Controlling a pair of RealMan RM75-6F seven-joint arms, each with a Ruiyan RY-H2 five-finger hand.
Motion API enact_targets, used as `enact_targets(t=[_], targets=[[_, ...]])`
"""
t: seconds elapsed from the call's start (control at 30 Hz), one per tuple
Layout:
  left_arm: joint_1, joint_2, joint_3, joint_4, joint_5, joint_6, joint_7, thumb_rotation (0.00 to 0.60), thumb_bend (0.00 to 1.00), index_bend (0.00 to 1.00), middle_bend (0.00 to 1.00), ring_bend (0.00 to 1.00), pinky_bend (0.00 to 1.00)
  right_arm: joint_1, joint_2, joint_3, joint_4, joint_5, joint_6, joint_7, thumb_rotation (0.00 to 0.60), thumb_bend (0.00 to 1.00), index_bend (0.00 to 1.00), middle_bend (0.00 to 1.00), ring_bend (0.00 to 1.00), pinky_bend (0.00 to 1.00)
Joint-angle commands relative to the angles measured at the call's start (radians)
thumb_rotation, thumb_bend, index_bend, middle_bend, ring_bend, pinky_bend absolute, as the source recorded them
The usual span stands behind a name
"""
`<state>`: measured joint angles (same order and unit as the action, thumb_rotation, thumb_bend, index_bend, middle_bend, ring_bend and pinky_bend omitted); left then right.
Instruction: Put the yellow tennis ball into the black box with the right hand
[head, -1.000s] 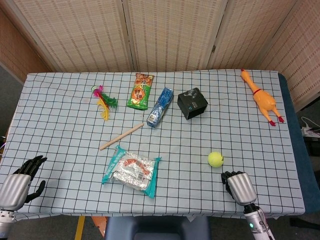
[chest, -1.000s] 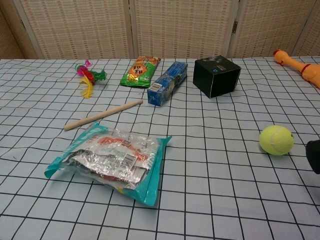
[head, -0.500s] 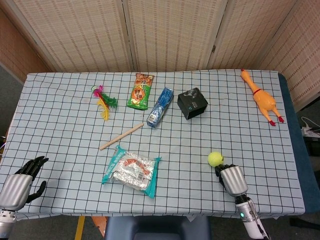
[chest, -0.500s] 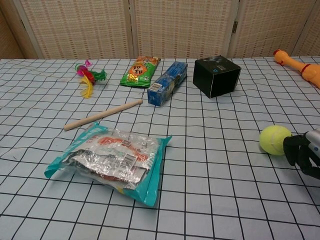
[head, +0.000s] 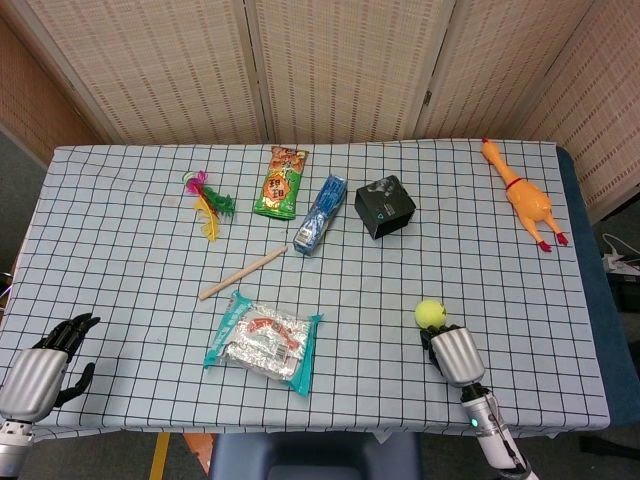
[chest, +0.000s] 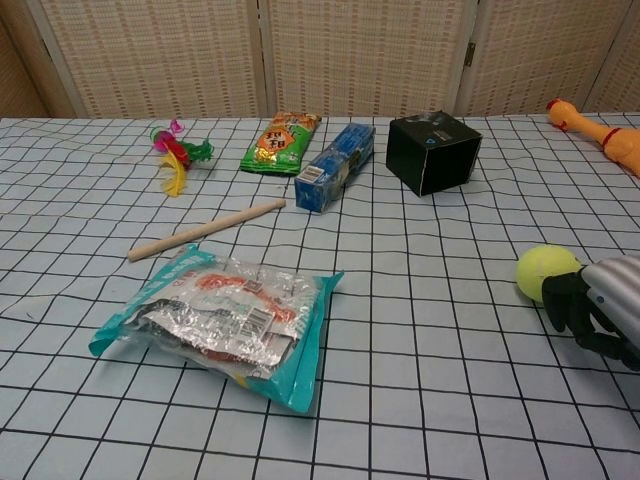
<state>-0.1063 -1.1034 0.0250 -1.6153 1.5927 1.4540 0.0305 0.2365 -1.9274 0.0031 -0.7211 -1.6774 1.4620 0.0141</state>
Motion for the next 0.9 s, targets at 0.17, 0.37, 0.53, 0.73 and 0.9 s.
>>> enact_targets(t=[0.17,0.37,0.53,0.73,0.9], targets=[[0.0,0.001,0.001,0.001,0.002,0.002,-0.004,0.6,0.46,0.15,0.12,0.15,0.42,0.02,-0.02,0.013,0.046,0.021,-0.011,0.021,0.6,1.0,0.82,0.78,0.73,0.78],[-0.001,0.0,0.001,0.002,-0.001,-0.001,-0.003,0.6,0.46,0.15,0.12,0.15,0.42,0.045,-0.023,0.027,0.077,0.042,-0.037,0.028,0.6,1.0,0.82,0.78,0.73,0.78],[0.0,0.001,0.001,0.002,-0.002,0.0,-0.006,0.6,0.46,0.15,0.12,0.15,0.42,0.053,0.019,0.028,0.048,0.057,-0.063,0.019,0.6,1.0,0.82,0.78,0.73,0.78],[0.002,0.002,0.003,0.0,0.005,0.007,-0.005,0.6,0.46,0.15,0.12,0.15,0.42,0.071,0.072,0.046,-0.007,0.082,-0.091,-0.001,0.6,1.0,0.82,0.78,0.73,0.78],[0.0,0.002,0.004,-0.001,0.003,0.001,-0.004,0.6,0.46,0.15,0.12,0.15,0.42,0.085,0.104,0.052,-0.035,0.101,-0.129,-0.011,0.6,1.0,0.82,0.78,0.73,0.78]])
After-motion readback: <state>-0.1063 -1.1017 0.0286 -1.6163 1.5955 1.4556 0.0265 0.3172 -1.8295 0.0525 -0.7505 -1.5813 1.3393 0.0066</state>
